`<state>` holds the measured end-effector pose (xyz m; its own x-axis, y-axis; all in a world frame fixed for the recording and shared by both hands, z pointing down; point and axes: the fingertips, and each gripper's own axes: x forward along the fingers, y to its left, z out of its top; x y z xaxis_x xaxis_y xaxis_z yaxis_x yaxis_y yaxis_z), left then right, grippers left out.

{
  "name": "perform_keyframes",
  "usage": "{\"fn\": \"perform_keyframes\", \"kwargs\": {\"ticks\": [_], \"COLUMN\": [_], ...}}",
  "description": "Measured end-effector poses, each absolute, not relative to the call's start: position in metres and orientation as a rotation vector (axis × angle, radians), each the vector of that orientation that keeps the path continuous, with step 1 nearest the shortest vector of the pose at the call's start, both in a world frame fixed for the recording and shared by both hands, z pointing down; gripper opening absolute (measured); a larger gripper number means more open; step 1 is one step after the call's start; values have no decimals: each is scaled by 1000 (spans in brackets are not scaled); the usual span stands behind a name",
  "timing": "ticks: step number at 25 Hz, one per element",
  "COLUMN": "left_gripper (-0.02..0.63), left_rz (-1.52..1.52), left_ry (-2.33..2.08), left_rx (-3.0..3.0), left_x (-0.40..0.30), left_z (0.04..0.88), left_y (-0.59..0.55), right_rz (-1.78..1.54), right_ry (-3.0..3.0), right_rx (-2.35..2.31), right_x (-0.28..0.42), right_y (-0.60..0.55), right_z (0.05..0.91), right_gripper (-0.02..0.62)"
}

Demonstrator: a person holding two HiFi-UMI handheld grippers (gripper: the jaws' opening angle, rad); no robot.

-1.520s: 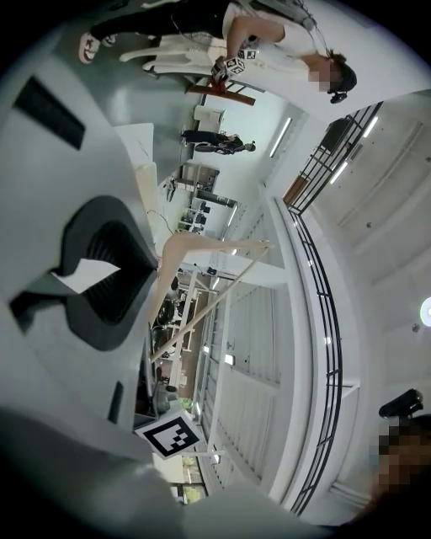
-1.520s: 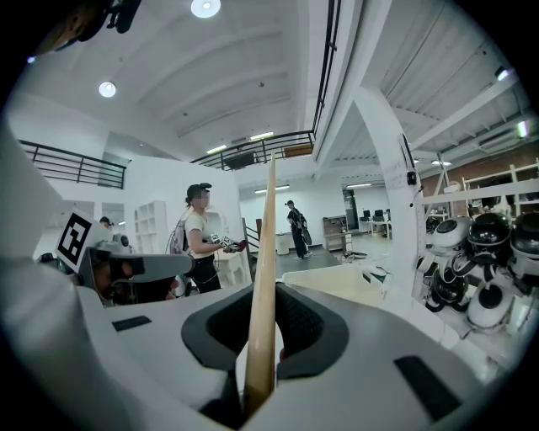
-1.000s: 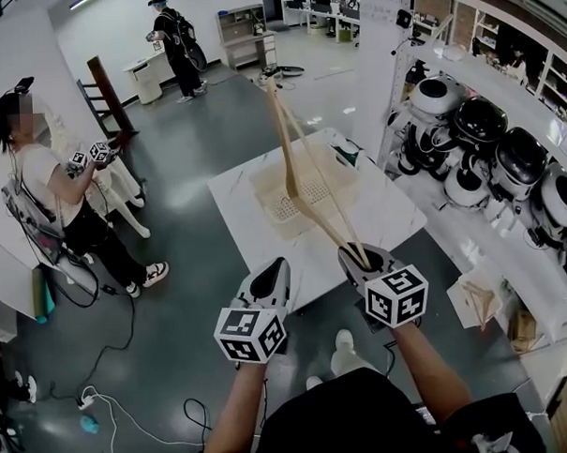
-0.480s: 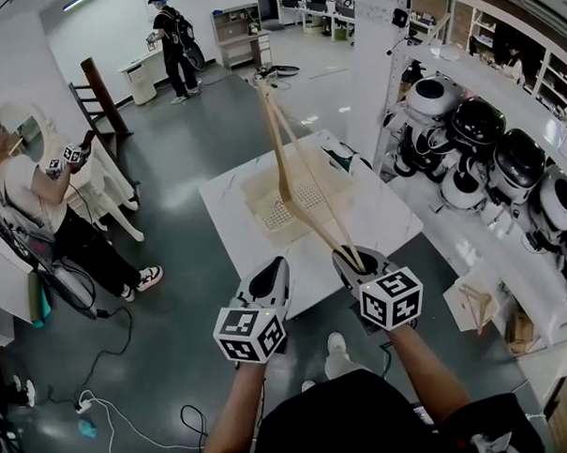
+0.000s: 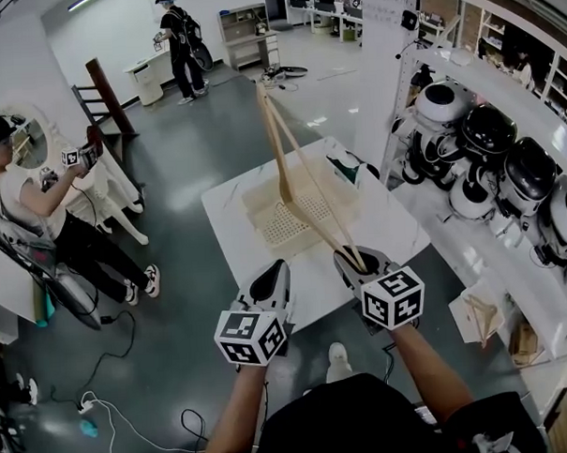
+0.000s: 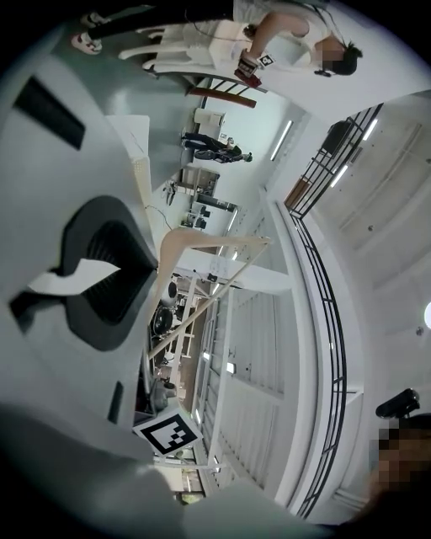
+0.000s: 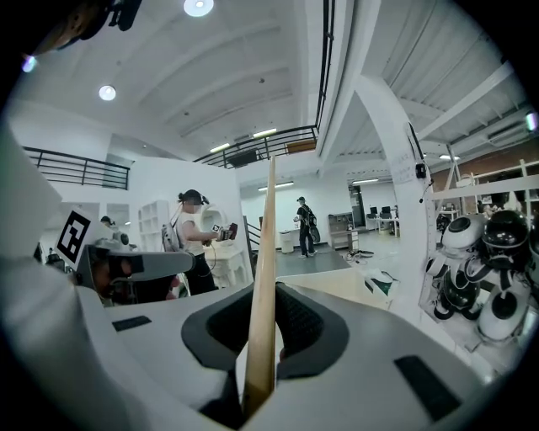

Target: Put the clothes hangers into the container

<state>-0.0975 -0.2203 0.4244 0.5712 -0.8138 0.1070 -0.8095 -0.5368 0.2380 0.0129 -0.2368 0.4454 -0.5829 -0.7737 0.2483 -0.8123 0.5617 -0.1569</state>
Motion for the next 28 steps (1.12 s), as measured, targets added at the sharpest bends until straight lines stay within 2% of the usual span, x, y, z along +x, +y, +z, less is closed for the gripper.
{"fn": "perform_keyframes", "kwargs": {"ticks": [28], "left_gripper": [5], "left_rz": [-32], "left_ry": [-1413], "left_rx": [2441], "left_x": [-86], "left_z": [445], "left_y": [-311], "right_rz": [423], "right_ry": [-2638], "right_rx": [1216], "right_x": [21], "right_y": [-343], "right_z": [468], "right_gripper": [64]}}
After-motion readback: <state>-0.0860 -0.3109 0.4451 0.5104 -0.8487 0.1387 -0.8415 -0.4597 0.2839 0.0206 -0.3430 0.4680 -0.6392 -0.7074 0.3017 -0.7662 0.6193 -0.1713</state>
